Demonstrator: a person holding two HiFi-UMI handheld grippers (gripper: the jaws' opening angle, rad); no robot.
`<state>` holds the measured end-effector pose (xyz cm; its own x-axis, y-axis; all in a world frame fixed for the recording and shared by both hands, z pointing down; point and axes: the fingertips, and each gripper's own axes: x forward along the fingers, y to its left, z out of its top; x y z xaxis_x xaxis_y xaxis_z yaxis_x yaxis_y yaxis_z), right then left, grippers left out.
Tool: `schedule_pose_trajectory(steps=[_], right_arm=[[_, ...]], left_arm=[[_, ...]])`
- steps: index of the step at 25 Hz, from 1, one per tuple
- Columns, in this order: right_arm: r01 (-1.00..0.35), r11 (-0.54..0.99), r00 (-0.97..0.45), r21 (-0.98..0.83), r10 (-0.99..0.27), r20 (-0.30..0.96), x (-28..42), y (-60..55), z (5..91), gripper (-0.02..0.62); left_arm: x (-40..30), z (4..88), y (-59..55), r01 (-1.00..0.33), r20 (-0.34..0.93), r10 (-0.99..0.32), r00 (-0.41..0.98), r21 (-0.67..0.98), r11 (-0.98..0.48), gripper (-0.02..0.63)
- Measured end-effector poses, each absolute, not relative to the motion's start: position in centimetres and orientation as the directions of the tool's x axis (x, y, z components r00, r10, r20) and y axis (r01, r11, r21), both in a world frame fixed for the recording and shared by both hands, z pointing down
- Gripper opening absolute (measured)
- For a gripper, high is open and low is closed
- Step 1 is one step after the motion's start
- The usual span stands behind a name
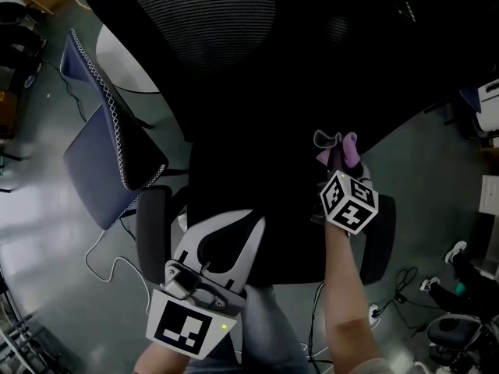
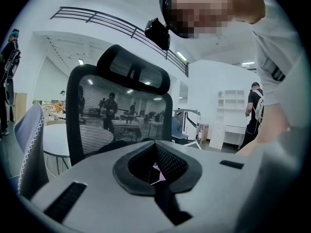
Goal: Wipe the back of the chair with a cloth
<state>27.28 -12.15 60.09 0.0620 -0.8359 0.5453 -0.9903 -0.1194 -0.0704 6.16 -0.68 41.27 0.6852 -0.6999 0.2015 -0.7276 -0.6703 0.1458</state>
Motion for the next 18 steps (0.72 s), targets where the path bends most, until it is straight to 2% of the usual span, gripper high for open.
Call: schedule_pose_trajectory(steps=[6, 18], right_arm=[[-0.986, -0.155, 0.099, -0.057, -0.832, 0.545, 30.3, -11.3, 60.3, 0.11], [-0.989, -0.146, 0.108, -0.04, -0.866, 0.489, 29.9, -11.1, 60.3, 0.11]], left_arm=[[7.7, 41.2, -0.8, -0.713, 0.203, -0.685, 0.7, 0.141, -0.687, 0.012], [8.7, 42.0, -0.9, -0.703, 0.204, -0.674, 0.71, 0.151, -0.695, 0.011]])
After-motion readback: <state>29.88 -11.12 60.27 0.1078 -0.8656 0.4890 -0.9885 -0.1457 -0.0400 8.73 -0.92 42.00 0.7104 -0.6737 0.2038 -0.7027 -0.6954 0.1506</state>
